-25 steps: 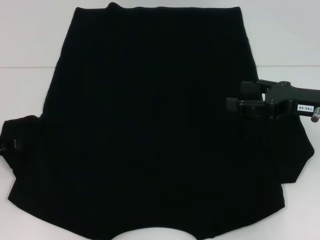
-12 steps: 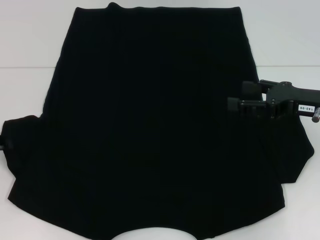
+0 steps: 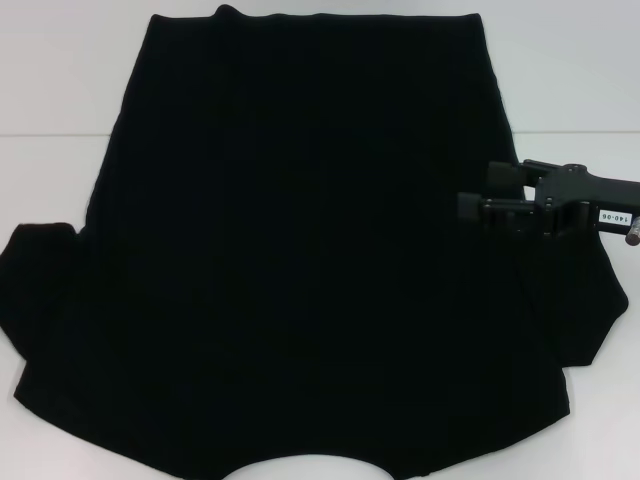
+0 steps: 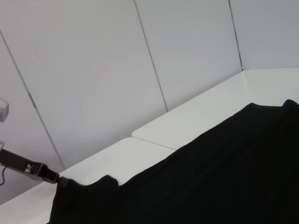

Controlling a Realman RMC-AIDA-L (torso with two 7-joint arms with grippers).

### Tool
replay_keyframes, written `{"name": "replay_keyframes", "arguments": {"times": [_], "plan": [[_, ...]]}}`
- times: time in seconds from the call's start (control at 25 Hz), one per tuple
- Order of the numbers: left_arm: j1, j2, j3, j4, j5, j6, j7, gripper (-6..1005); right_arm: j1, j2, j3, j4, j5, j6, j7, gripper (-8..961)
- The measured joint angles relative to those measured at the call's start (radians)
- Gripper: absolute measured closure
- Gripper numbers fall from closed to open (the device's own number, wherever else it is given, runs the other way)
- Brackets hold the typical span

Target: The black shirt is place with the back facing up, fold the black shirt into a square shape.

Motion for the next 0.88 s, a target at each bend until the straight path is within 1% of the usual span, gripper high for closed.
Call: {"name": "replay_keyframes", "arguments": {"times": [0.32, 0.52, 0.76, 0.88], "plan": [[-0.034, 0.008, 0.010, -0.007, -0.021, -0.126, 0.007, 979, 0.003, 0.005, 0.002, 0.000, 0.000, 0.003, 0.004, 55], [-0.055, 0.013, 0.015, -0.020, -0.031, -0.172, 0.016, 976, 0.005, 0.006, 0.002, 0.000, 0.000, 0.003, 0.005, 58], [-0.057, 0.015, 0.015, -0.024, -0.034, -0.172, 0.017, 973, 0.002, 0.008, 0.002, 0.000, 0.000, 0.003, 0.006, 63], [-0.052, 0.014, 0.015, -0.017, -0.077, -0.118, 0.018, 971, 0.000, 0.008, 0.003, 0.000, 0.000, 0.003, 0.006, 65]]}}
